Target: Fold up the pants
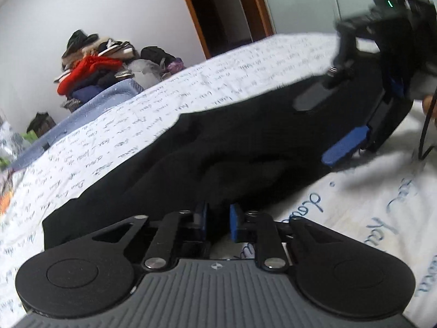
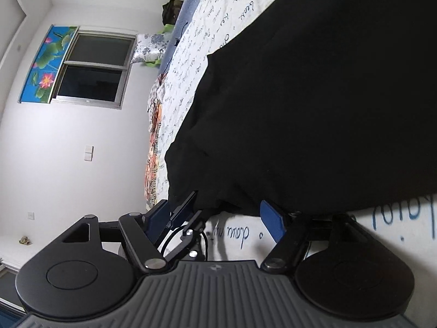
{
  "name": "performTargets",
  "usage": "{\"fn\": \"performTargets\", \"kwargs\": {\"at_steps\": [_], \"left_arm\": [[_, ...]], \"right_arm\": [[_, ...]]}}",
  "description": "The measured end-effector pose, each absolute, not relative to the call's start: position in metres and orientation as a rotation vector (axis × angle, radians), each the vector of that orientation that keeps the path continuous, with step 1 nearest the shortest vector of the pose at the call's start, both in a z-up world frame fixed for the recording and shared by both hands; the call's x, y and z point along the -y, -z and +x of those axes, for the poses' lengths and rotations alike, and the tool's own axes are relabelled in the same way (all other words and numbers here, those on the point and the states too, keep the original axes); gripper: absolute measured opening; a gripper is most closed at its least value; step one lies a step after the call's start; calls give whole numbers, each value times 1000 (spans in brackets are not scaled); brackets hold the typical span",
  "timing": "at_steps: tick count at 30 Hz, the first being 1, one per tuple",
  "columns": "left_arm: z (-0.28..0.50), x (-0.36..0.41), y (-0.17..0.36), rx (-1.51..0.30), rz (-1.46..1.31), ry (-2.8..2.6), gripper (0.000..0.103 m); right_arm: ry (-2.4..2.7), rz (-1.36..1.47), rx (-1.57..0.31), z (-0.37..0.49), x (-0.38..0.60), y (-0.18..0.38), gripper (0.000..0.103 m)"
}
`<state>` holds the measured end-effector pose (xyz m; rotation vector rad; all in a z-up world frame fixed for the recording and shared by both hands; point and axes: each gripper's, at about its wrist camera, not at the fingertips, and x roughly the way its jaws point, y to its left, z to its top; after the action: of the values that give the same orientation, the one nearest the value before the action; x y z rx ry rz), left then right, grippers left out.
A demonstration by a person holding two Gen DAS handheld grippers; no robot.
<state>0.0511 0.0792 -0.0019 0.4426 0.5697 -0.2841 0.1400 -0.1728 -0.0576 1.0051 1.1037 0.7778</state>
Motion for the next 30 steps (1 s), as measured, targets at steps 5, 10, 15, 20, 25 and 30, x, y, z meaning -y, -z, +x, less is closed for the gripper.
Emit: {"fn": "performTargets", "kwargs": {"at_steps": [5, 10, 15, 20, 25, 30], "left_arm": [[52, -104, 11, -632, 390, 273, 8], [39, -122, -13, -607, 336, 391, 32], [48, -191, -42, -591, 149, 206, 69], [59, -319, -33, -633, -526, -115, 72], [30, -377, 17, -629, -1159, -115, 68], [32, -361, 15, -613, -1191, -58, 67]], "right_arm": [[-720, 992, -1076, 140, 188, 58, 75], [-708, 1082, -1092, 144, 199, 63, 78], [-805, 1051, -1034, 150, 190, 33, 81], [-843, 1037, -1062, 165, 163, 33, 82], [-818, 1046, -1112, 163, 157, 49, 82], [-793, 1102, -1118, 161, 164, 63, 81]]}}
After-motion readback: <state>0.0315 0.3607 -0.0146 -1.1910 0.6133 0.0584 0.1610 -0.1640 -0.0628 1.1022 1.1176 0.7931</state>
